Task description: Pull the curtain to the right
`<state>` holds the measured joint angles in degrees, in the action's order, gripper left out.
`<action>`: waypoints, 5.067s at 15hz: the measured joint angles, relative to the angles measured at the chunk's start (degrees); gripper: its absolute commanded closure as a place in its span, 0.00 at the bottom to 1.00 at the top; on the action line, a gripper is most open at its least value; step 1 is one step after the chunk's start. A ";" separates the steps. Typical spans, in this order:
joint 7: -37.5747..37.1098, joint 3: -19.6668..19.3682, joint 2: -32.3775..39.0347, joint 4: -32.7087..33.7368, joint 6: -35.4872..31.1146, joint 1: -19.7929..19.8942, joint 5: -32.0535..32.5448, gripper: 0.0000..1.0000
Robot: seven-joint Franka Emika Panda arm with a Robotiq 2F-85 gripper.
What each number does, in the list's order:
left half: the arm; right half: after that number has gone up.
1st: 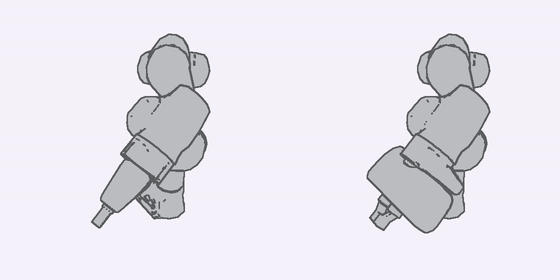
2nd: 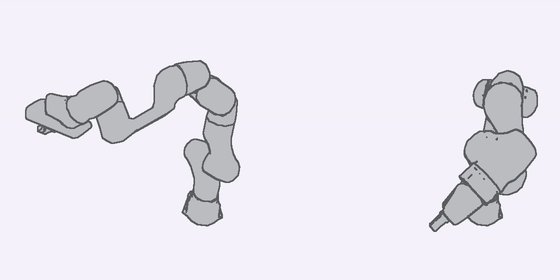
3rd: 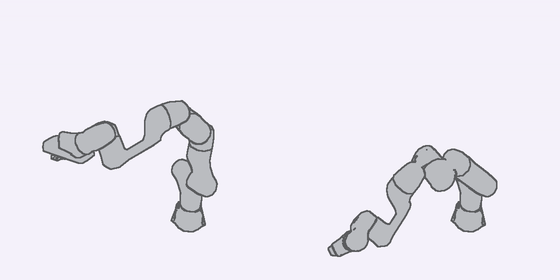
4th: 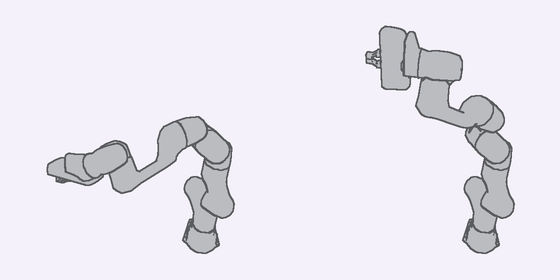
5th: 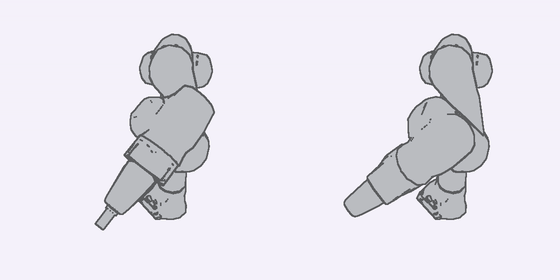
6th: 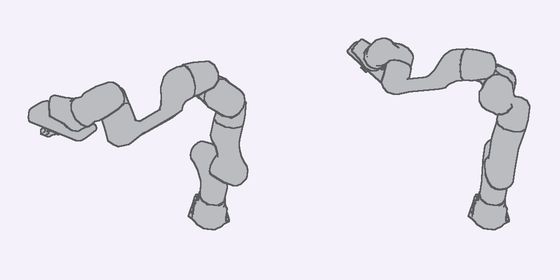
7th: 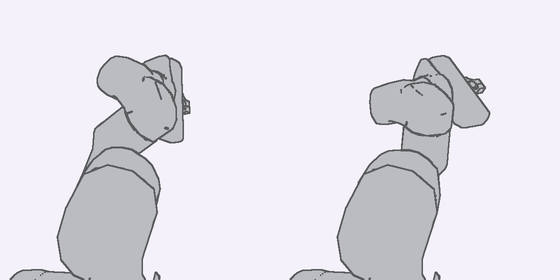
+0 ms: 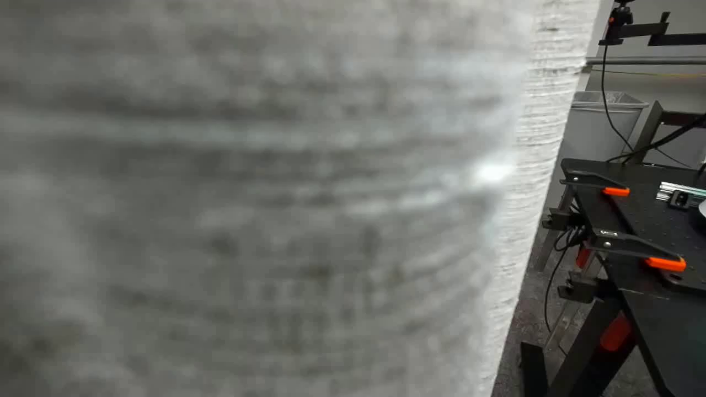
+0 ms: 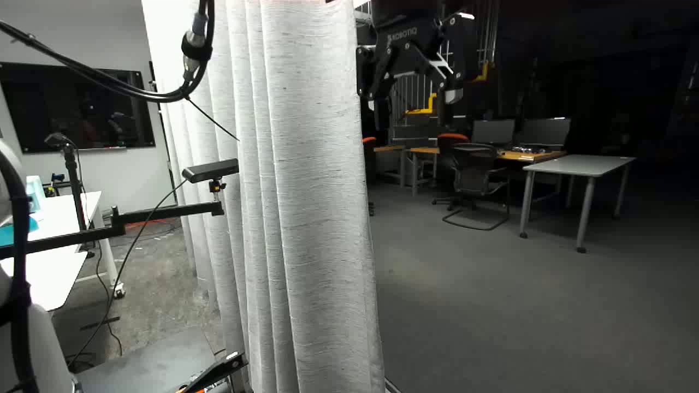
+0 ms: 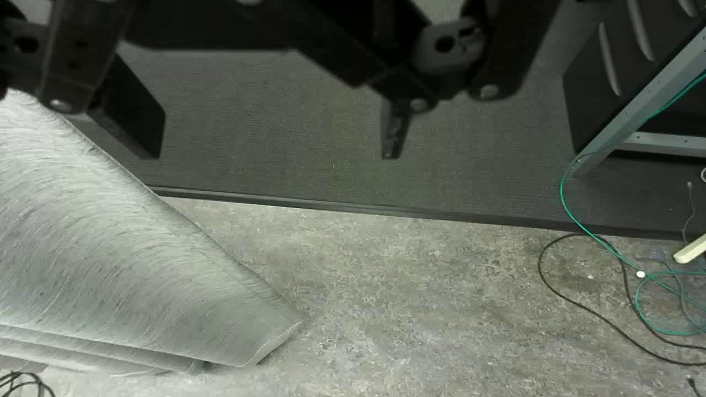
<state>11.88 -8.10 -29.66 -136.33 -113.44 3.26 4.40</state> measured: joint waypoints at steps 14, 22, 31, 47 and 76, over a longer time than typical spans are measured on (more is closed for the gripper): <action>0.00 -0.01 0.01 -0.03 0.00 0.00 0.00 0.00; 0.03 0.04 0.01 -0.56 0.00 -0.07 -0.43 0.00; 10.90 -0.03 -2.39 -3.82 2.20 -3.35 -2.30 0.00; 36.69 -2.31 1.07 -2.61 -6.07 -11.60 -17.80 0.00; 51.58 -2.70 -4.27 -9.36 -26.90 -18.19 -33.69 0.99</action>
<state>63.47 -10.80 -33.93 -145.70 -140.34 -14.93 -29.29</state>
